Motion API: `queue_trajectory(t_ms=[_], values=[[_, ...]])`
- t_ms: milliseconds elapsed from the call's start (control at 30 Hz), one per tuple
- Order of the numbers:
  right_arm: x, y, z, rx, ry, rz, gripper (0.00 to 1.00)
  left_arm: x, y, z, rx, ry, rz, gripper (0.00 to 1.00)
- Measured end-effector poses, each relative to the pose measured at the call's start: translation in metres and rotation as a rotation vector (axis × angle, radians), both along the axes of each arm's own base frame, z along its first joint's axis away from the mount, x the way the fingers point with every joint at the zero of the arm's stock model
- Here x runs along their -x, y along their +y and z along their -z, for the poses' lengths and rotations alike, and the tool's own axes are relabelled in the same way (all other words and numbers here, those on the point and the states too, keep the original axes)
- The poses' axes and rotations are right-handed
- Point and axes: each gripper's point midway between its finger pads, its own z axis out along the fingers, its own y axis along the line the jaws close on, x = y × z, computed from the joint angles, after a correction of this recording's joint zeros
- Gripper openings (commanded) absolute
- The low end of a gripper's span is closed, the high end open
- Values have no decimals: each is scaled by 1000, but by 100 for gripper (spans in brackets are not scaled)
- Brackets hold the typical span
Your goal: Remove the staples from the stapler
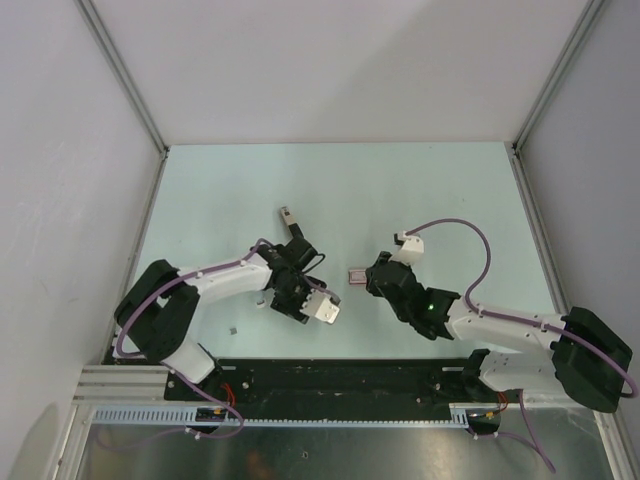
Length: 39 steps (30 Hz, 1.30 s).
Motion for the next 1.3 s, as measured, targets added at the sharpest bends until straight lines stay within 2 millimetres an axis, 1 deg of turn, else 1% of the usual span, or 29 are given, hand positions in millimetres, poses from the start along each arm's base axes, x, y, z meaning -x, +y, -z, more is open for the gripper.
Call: queue_trajectory(t_ms=[133,333,533,633,733,967,1067,1133,1167,1200,1233,1300], values=[[1,-1,1,-1,0,1,26,-1,-2,2,-4,8,-31,57],[1,-1,0,-5,-2,0,24,-5,-5,2,-1,-3,-56,42],[1,-1,0,-5,-3,0,21,-9,-7,3,4,-10,-85,20],[1,-1,-1,-8,-5,0,21,-13,-8,4,-2,-15,-109,13],[1,-1,-4,-16,-11,-1,20,-15,-9,4,-4,-13,-135,8],[1,0,-8,-26,-23,-8,20,-16,-11,2,7,6,-220,3],[1,-1,-11,-28,-32,-14,21,-16,-15,-2,21,21,-263,1],[2,-1,-16,-34,-44,-22,23,-24,-23,-15,53,22,-304,0],[2,0,-19,-39,-51,-28,23,-30,-30,-27,86,20,-327,0],[2,0,-23,-46,-62,-35,24,-39,-39,-43,134,15,-351,0],[2,1,-27,-54,-71,-41,24,-50,-50,-64,198,8,-379,0],[2,0,-40,-76,-99,-57,25,-75,-70,-118,359,-7,-438,0]])
